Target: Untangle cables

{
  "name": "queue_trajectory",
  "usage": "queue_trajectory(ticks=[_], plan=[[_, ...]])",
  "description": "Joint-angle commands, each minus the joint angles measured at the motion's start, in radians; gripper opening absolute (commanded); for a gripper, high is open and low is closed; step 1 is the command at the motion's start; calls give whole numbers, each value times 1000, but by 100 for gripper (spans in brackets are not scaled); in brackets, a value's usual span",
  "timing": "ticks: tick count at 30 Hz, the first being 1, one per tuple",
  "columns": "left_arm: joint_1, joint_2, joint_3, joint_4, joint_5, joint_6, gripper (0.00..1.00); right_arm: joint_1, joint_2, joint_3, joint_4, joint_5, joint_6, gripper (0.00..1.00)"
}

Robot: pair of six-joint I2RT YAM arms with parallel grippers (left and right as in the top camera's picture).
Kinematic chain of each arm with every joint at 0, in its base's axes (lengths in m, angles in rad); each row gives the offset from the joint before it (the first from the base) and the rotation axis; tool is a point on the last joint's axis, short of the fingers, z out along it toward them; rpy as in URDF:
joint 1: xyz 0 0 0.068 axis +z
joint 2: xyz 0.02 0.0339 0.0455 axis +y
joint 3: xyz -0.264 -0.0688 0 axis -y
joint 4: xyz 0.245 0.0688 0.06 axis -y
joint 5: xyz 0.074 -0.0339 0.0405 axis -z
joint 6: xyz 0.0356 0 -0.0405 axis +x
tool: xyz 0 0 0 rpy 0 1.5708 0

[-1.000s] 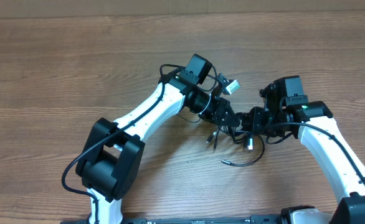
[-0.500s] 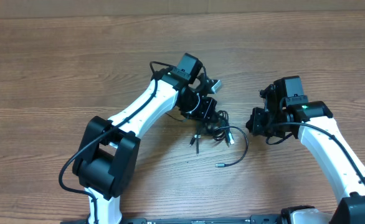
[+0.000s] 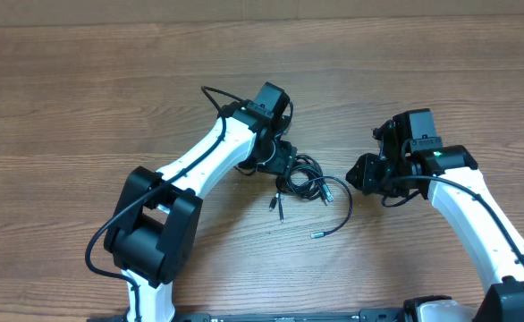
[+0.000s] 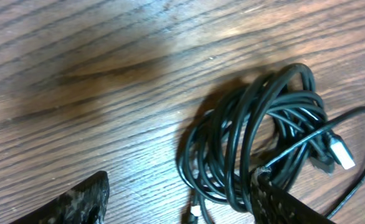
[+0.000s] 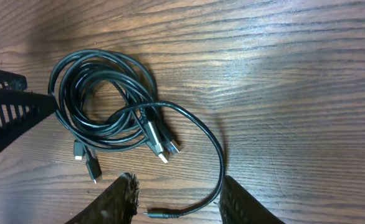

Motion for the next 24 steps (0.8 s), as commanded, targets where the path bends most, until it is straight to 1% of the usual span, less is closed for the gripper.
queue_trajectory(ticks=[1, 4, 6, 7, 9, 11, 13, 15, 16, 20, 21, 23, 24], plan=[[-8, -12, -12, 5, -18, -27, 70, 0, 3, 25, -2, 1, -3, 42], [-8, 9, -13, 18, 43, -27, 68, 0, 3, 25, -4, 1, -3, 42], [-8, 42, -13, 40, 137, -27, 67, 0, 3, 25, -4, 1, -3, 42], [-8, 51, -13, 40, 154, -27, 66, 0, 3, 25, -4, 1, -3, 42], [-8, 75, -13, 38, 159, -27, 62, 0, 3, 25, -4, 1, -3, 43], [-8, 98, -13, 37, 159, -27, 52, 0, 3, 25, -4, 1, -3, 43], [-8, 122, -13, 27, 159, -27, 31, 0, 3, 25, -5, 1, -3, 42], [-8, 124, -13, 25, 159, -27, 8, 0, 3, 25, -7, 1, -3, 43], [-8, 123, -11, 29, 159, -26, 4, 0, 3, 25, -4, 1, -3, 43], [-8, 122, 10, 39, 163, 74, 4, 0, 3, 25, 27, 1, -5, 43], [-8, 122, 24, 39, 168, 119, 4, 0, 3, 25, 37, 1, -18, 43], [-8, 122, 61, 40, 219, 258, 4, 0, 3, 25, 65, 1, -115, 43], [-8, 122, 74, 38, 234, 297, 4, 0, 3, 25, 71, 0, -156, 43]])
